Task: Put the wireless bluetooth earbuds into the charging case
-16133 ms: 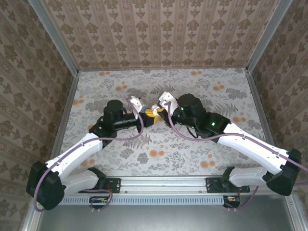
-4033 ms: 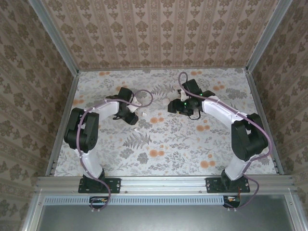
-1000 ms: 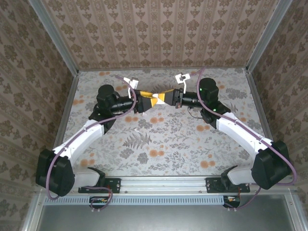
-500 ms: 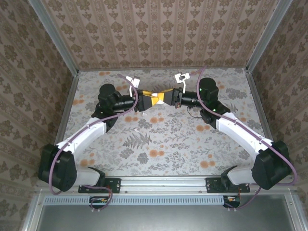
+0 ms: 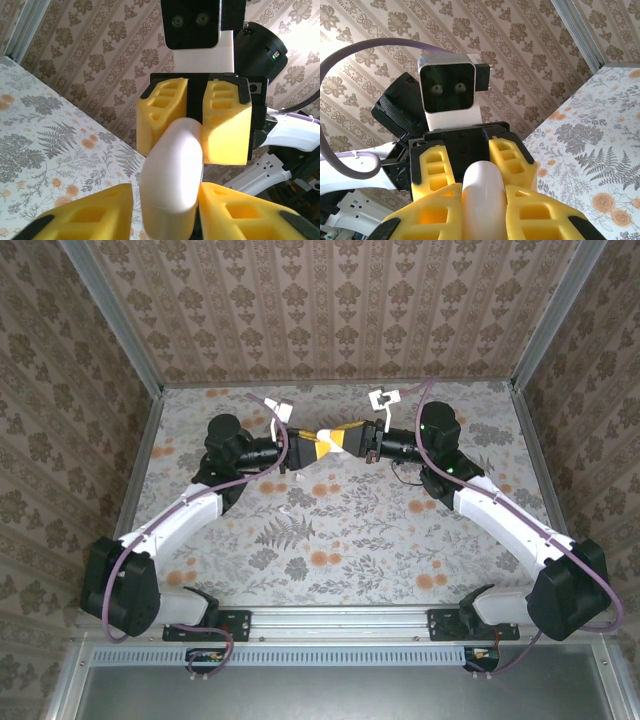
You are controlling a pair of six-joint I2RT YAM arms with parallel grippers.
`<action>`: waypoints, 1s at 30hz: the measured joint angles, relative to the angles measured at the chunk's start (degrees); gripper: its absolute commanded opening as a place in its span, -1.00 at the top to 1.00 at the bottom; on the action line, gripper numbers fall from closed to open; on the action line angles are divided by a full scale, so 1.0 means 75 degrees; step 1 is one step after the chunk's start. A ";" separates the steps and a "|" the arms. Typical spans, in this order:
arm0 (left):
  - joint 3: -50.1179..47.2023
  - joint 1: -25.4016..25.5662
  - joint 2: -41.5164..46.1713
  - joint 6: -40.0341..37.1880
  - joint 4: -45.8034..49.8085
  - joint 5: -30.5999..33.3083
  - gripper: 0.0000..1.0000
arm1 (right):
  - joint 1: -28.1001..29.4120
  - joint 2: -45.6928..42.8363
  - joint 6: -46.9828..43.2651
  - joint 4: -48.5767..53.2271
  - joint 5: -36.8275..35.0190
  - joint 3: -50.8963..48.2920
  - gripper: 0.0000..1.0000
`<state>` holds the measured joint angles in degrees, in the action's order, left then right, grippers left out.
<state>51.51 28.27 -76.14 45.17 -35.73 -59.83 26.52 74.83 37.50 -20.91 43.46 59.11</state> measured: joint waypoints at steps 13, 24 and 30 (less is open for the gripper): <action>0.0160 0.0012 0.0338 -0.1029 0.1265 -0.0082 1.00 | 0.0003 -0.0070 -0.0201 0.0458 -0.0023 0.0070 0.50; 0.0309 0.0038 0.0877 -0.3308 0.3281 0.0117 1.00 | -0.0309 0.0248 -0.0087 0.1040 -0.0373 0.0230 0.14; 0.0323 0.0038 0.0953 -0.3797 0.3634 0.0152 1.00 | -0.0411 0.0423 0.0044 0.1338 -0.0458 0.0242 0.08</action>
<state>53.93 28.56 -68.99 16.69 -8.47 -58.70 23.44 78.00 37.82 -10.87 40.03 60.93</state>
